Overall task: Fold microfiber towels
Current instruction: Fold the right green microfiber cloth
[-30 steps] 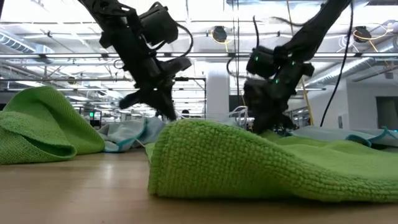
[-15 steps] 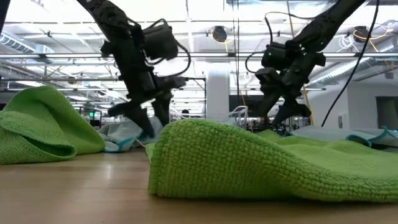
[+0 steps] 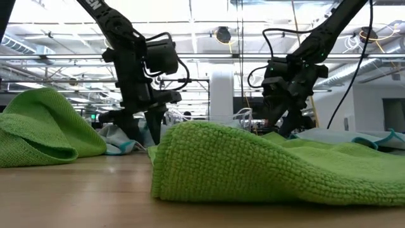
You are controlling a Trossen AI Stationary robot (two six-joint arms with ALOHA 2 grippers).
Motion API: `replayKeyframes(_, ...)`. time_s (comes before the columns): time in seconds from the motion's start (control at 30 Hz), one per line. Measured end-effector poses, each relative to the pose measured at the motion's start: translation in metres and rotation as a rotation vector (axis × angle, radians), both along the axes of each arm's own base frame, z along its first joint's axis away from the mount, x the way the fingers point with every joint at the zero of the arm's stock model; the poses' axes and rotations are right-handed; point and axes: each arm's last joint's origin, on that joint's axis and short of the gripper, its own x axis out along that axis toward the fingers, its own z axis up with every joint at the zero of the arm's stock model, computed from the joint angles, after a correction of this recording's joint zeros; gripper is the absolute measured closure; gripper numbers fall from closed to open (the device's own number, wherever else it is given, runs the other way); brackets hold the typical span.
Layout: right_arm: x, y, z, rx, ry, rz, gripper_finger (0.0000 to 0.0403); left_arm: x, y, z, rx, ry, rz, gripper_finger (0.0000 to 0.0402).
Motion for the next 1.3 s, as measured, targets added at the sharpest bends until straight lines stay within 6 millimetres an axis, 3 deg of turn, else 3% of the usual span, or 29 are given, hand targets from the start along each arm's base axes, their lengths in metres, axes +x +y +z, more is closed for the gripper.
replayKeyframes(0.57,0.002,0.000,0.000,-0.024,-0.024,0.021,0.0361,0.000,0.004,0.000,-0.007,-0.015,0.039,0.0204)
replayKeyframes(0.7,-0.001,0.002,-0.006,-0.009,-0.018,0.001,0.0356,0.000,0.004,0.000,-0.012,-0.016,0.039,0.0204)
replayKeyframes(0.97,-0.002,0.012,-0.015,0.001,-0.018,0.021,0.0290,0.000,0.005,0.000,-0.013,-0.018,0.054,0.0204)
replayKeyframes(1.3,0.005,0.011,-0.014,-0.016,-0.085,-0.033,0.0330,0.000,0.003,0.000,-0.012,-0.018,0.052,0.0204)
